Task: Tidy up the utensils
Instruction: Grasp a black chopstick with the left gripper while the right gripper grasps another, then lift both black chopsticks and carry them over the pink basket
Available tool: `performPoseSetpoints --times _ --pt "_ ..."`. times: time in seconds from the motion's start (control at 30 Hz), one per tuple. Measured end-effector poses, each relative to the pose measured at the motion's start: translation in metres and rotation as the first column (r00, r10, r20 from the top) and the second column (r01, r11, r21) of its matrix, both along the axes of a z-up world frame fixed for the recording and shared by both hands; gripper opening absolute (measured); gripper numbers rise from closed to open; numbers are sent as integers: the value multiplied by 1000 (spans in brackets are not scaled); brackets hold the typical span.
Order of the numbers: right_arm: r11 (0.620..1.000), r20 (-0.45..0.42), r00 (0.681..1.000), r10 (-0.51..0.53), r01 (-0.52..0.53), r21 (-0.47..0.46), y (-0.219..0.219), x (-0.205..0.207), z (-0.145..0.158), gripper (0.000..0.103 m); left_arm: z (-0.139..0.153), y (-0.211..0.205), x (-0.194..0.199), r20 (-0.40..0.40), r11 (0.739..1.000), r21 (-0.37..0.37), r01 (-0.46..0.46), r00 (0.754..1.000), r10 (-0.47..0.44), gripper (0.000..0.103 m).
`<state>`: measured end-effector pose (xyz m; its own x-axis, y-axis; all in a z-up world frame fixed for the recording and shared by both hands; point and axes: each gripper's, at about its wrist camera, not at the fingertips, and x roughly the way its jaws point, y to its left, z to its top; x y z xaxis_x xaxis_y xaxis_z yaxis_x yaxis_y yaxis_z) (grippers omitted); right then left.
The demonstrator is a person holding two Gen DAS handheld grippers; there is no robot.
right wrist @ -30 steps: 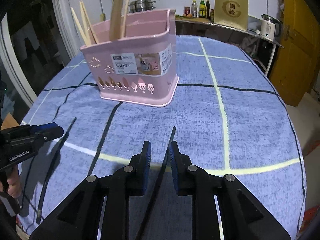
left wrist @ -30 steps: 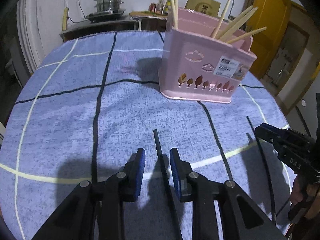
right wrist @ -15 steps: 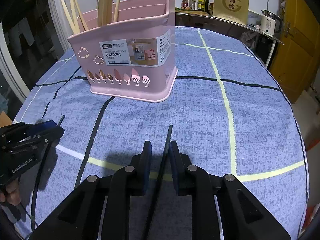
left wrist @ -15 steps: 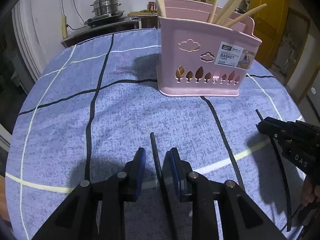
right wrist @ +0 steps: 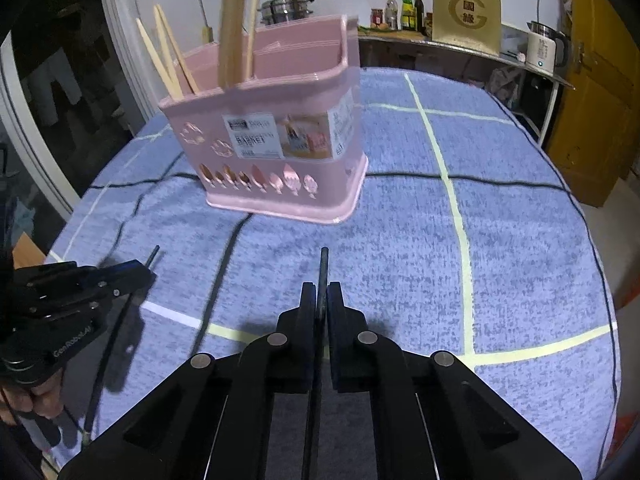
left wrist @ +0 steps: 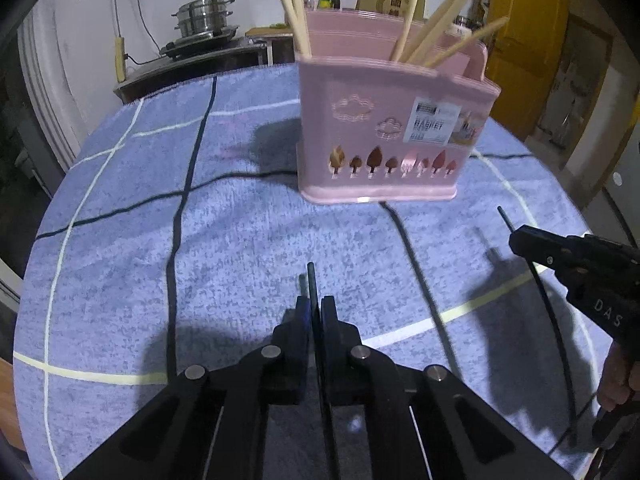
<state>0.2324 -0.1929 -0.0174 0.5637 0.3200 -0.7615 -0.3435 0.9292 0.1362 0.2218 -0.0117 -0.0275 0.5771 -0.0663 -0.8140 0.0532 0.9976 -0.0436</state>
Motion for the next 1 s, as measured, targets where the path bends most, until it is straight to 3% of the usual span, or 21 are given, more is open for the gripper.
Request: performPoseSetpoints --times 0.23,0.63,1.0 --pt "999 82 997 2 -6 52 -4 -9 40 5 53 7 -11 105 999 -42 7 994 -3 4" --pt "992 253 967 -22 -11 128 -12 -32 112 5 142 16 -31 280 996 -88 11 960 14 4" --pt "989 294 956 -23 -22 148 -17 -49 126 5 158 19 -50 330 994 -106 36 944 1 4"
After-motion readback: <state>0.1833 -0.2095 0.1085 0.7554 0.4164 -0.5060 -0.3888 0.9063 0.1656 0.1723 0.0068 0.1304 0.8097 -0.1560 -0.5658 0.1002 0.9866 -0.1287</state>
